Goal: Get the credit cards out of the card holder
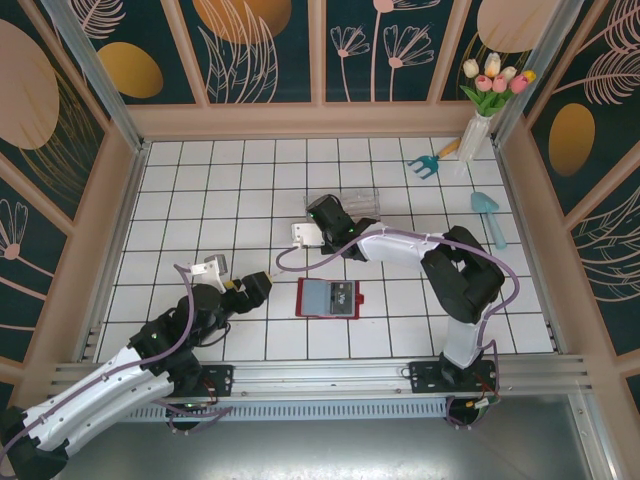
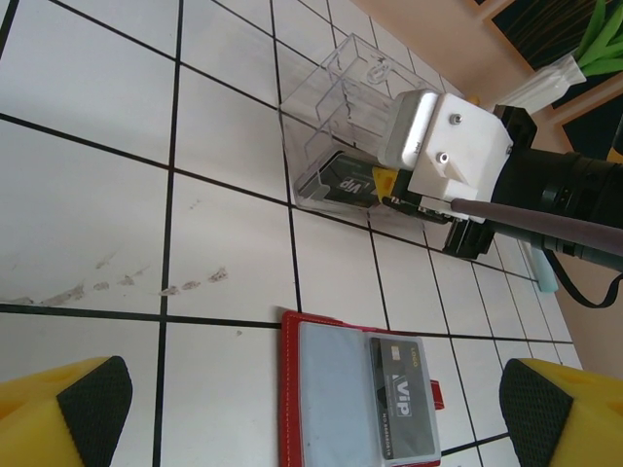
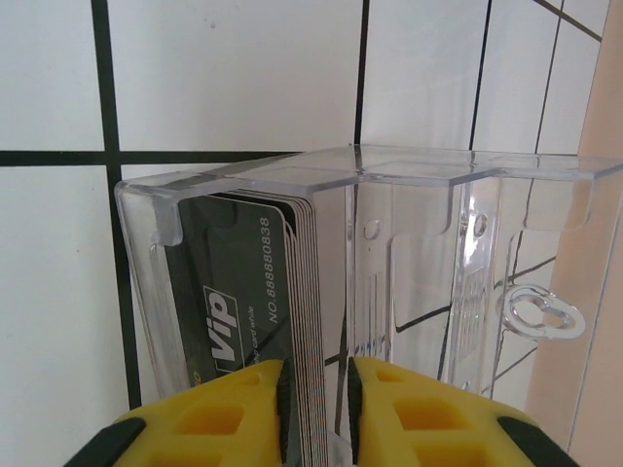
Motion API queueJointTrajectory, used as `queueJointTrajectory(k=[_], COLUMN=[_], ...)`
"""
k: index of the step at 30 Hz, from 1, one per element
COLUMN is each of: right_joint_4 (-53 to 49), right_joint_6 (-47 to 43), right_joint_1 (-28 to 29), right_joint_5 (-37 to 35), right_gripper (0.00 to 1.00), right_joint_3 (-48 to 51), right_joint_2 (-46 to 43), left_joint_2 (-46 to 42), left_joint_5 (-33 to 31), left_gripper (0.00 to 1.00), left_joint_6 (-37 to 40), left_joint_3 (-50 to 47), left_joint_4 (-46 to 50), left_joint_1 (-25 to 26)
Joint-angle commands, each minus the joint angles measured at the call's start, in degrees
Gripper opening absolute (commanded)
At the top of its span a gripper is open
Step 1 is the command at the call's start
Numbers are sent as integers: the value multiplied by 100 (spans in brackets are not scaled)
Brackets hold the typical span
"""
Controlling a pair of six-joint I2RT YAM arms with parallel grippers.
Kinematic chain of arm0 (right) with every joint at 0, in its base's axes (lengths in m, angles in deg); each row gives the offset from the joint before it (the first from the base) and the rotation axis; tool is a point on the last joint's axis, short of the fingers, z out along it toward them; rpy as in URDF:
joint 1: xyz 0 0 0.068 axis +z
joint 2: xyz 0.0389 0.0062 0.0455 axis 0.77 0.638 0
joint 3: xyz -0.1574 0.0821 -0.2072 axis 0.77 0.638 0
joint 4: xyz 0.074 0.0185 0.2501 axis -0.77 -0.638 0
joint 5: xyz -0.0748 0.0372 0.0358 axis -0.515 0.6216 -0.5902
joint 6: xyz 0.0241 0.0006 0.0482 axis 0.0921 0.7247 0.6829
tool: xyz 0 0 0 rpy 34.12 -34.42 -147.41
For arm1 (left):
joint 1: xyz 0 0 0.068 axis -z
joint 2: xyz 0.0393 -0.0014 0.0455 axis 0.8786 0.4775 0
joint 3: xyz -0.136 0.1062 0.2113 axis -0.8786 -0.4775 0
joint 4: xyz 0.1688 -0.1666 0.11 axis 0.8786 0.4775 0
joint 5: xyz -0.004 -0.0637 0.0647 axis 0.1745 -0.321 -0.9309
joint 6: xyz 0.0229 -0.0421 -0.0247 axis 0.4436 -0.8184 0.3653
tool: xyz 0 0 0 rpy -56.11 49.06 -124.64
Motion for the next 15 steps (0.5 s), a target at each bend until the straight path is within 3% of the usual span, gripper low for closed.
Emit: queueJointTrajectory(k=[1, 15], right_joint_4=[156, 213], right_joint_6=[105, 457], right_joint_1=[-25, -31], right_joint_5=[-94, -173], right_gripper=[27, 27], right_joint_3=[-121, -253], right_joint_2=[158, 40], left_joint_2=[-75, -127], left_joint_5=[13, 47], left_gripper=[98, 99], left_joint_6=[15, 44], left_joint_3=[-68, -41], left_joint_4=[-64, -58], left_joint_1=[-21, -15])
